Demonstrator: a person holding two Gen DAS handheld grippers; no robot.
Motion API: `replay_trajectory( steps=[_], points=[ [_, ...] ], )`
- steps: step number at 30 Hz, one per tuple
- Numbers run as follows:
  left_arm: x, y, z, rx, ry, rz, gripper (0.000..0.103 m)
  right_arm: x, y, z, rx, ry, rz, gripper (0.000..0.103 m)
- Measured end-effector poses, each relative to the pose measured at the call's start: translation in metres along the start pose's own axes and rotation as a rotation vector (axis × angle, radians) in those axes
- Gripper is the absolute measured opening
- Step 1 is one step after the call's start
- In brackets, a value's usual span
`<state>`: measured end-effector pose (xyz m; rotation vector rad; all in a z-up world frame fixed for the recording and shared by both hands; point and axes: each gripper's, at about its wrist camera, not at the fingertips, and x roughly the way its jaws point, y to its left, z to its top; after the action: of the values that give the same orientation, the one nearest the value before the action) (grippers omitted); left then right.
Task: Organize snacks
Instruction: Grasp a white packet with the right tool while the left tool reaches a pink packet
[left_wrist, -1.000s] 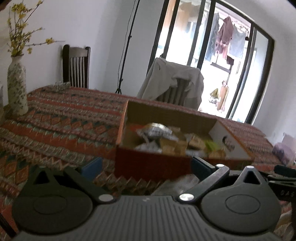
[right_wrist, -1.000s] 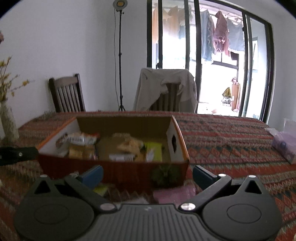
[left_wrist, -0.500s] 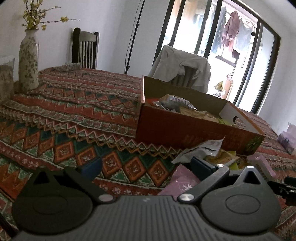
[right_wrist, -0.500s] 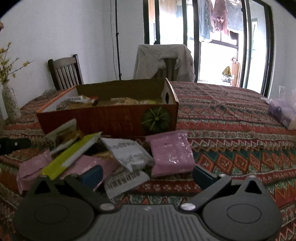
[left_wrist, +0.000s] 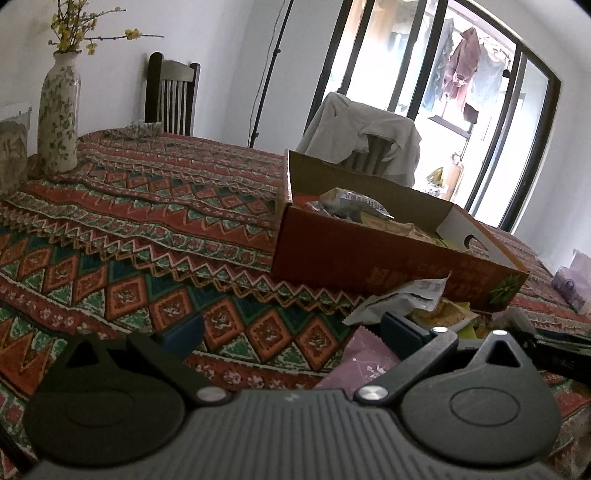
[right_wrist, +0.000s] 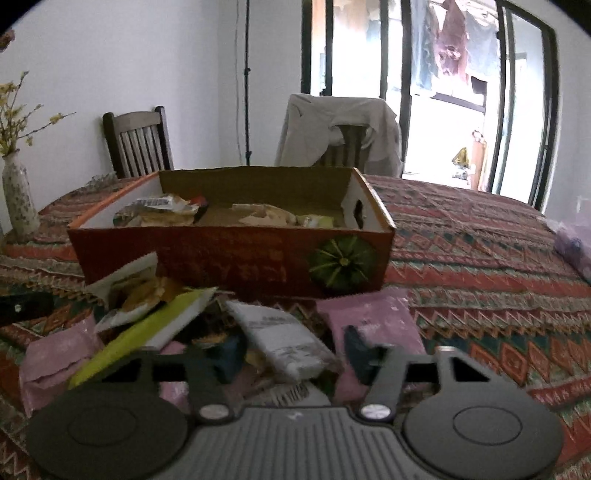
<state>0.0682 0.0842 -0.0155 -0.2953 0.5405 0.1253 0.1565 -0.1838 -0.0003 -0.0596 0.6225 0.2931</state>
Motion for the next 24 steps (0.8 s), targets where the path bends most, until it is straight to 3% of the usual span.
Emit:
replay_trajectory(
  steps=[1,9,13,24],
  points=[
    [0.001,0.000,0.000,-0.003,0.003,-0.002,0.103,0.004,0.000,0.001,0.003,0.006,0.004,0.028],
    [0.004,0.002,0.000,-0.013,0.022,-0.011,0.103,-0.003,-0.011,-0.005,0.062,-0.038,-0.008,0.023],
    [0.004,0.002,0.000,-0.018,0.022,-0.009,0.103,-0.018,-0.019,-0.006,0.106,-0.087,0.046,0.013],
    [0.005,-0.001,-0.001,-0.005,0.038,0.008,0.103,-0.047,-0.023,-0.019,0.133,-0.172,0.091,0.012]
  ],
)
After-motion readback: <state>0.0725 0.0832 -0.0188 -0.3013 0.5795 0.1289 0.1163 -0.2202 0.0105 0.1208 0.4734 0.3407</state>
